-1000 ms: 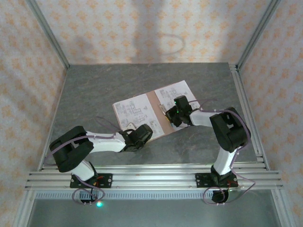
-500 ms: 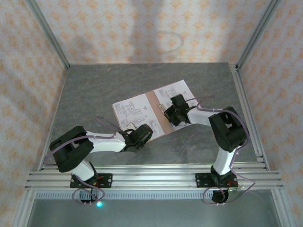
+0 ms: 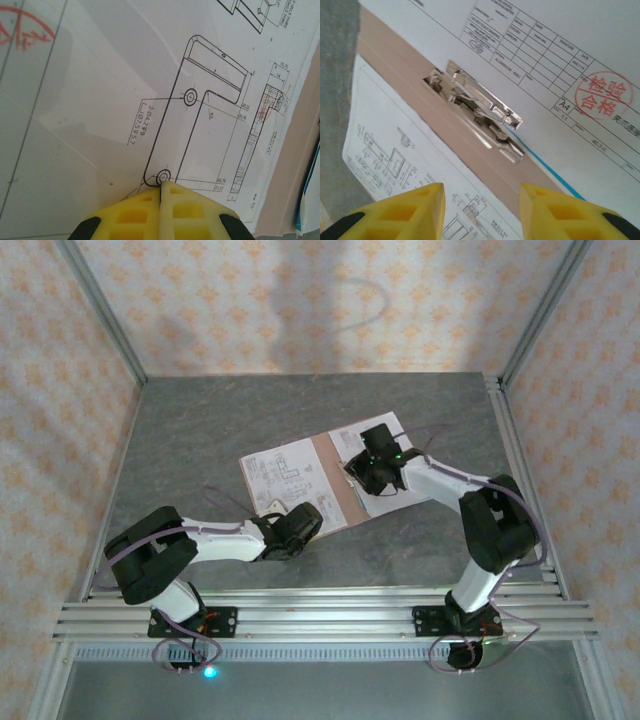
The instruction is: Put the files into the folder
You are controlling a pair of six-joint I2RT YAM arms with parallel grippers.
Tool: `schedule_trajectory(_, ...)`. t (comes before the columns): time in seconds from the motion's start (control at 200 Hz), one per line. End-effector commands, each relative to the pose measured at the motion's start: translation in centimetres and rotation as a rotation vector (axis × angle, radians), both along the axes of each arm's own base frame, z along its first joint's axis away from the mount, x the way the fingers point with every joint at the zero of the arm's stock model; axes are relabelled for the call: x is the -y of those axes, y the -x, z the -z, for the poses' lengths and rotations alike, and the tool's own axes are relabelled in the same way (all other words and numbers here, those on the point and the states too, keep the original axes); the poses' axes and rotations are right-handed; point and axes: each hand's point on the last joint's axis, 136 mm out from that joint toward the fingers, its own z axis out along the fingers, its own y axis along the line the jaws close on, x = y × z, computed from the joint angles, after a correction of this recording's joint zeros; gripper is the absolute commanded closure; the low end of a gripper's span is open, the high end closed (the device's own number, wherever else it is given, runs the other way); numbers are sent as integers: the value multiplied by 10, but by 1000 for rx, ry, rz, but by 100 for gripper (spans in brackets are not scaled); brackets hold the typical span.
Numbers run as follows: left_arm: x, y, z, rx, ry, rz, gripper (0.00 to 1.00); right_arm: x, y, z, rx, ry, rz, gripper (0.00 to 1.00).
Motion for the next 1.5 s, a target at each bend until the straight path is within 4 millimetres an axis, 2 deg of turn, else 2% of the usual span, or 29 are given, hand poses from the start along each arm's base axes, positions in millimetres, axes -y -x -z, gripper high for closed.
schedule_trajectory(0.0,-56,32,34,-138,-236,-1,100,5,17,-3,6,112,-53,64)
schedule_trajectory(0.11,-66,31,32,-138,-255,11,100,-7,37,18,-30,169,-116,80)
schedule_trajectory(0.2,-75,27,28,-132,-273,28,100,-17,51,34,-55,194,-151,88)
schedule_trajectory(0.31,-83,19,23,-107,-269,54,100,-28,61,46,-68,210,-179,90)
schedule_trajectory(0.415,-94,14,14,-114,-317,77,100,-34,62,50,-73,230,-190,90)
schedule_trajectory(0.53,-92,7,2,-87,-309,108,100,-38,59,53,-77,241,-194,91)
schedule_trajectory(0.671,-89,2,-22,-47,-310,143,86,-47,57,52,-76,245,-209,92)
schedule_trajectory(0.771,-97,2,-38,-18,-329,146,73,-54,58,48,-63,246,-218,92)
schedule_trajectory(0.861,-109,4,-45,-15,-339,137,68,-60,61,42,-49,252,-229,92)
schedule_trajectory(1.041,-142,11,-38,-77,-320,114,63,-64,64,42,-50,263,-234,92)
schedule_trajectory(1.171,-160,14,-33,-110,-291,107,58,-65,68,49,-69,263,-241,92)
schedule_trajectory(1.496,-180,18,-18,-182,-253,145,51,-62,75,60,-90,283,-244,93)
